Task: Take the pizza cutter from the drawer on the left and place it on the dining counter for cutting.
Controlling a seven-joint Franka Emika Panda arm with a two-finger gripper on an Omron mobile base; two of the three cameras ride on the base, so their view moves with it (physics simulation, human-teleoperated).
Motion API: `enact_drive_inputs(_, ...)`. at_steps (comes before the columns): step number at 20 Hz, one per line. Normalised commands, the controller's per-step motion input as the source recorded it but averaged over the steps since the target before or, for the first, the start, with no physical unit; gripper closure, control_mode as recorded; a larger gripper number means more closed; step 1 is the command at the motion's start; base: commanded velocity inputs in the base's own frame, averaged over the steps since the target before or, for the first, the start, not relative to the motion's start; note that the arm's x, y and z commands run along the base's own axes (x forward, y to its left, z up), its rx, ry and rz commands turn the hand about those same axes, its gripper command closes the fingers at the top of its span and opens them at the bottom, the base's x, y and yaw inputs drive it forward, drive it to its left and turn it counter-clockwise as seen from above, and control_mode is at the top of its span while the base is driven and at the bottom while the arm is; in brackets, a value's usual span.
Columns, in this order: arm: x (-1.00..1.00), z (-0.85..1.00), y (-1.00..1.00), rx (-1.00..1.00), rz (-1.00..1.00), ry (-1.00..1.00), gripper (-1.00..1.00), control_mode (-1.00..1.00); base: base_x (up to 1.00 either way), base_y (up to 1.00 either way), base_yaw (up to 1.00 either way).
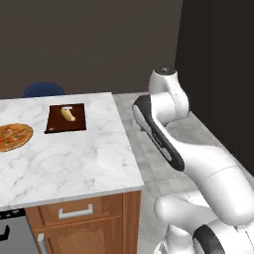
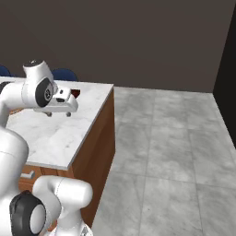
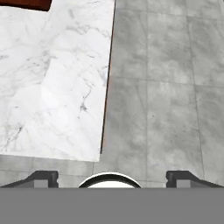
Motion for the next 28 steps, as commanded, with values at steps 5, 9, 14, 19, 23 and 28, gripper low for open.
enact_drive_inputs(5,-0.23,-0.28,0.49,-0.1,0.15,0.0,-1.0,-1.0,0.0,0.0,0.0)
enact_drive_inputs(9,-0.23,-0.38,0.57,-0.14,0.12,0.0,-1.0,-1.0,0.0,0.0,0.0)
enact_drive_inputs(14,-0.19,-0.39,0.55,-0.14,0.09,-0.01,-1.0,-1.0,0.0,0.0,0.0)
enact_drive_inputs(19,-0.2,-0.39,0.3,-0.16,0.17,0.0,-1.0,-1.0,0.0,0.0,0.0)
enact_drive_inputs(23,-0.28,-0.44,0.59,-0.19,0.22,-0.01,-1.0,-1.0,0.0,0.0,0.0)
enact_drive_inputs(28,-0.51,-0.41,0.65,-0.19,0.27,-0.03,-1.0,-1.0,0.0,0.0,0.0)
